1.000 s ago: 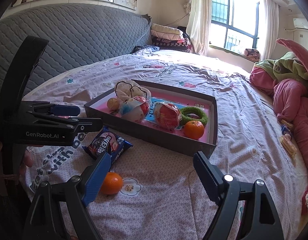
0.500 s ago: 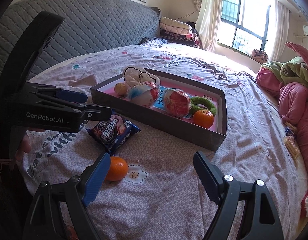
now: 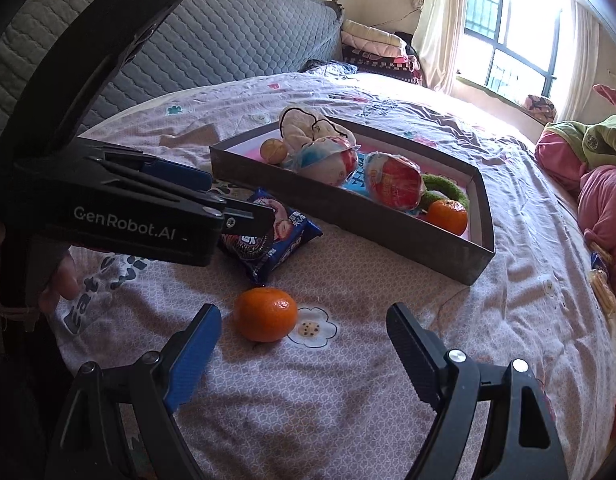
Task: Organize objects
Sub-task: 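Move the left gripper to the blue snack pack while the right approaches the orange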
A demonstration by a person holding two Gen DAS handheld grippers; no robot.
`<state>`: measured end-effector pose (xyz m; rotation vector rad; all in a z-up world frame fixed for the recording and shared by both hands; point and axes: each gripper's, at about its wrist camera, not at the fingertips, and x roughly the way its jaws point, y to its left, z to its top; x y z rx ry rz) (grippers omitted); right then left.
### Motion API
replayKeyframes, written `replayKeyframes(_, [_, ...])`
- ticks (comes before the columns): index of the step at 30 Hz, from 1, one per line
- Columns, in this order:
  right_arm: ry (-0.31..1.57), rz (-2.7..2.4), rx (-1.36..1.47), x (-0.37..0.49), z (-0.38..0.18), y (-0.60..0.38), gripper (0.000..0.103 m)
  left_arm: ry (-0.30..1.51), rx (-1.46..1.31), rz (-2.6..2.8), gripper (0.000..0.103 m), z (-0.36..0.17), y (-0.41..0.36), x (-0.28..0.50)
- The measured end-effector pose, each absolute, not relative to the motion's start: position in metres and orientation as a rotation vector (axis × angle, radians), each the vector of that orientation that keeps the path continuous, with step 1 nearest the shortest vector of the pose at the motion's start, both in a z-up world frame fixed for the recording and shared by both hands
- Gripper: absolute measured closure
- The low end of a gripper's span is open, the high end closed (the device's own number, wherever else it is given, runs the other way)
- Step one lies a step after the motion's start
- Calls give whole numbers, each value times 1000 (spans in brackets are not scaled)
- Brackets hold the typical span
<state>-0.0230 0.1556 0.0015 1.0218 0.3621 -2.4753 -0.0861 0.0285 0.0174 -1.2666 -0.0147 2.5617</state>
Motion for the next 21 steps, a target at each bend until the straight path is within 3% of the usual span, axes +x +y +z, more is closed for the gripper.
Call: replayKeyframes(21, [297, -2445, 1098, -28, -11, 147, 19, -38, -1377, 2538, 26, 0, 34, -100])
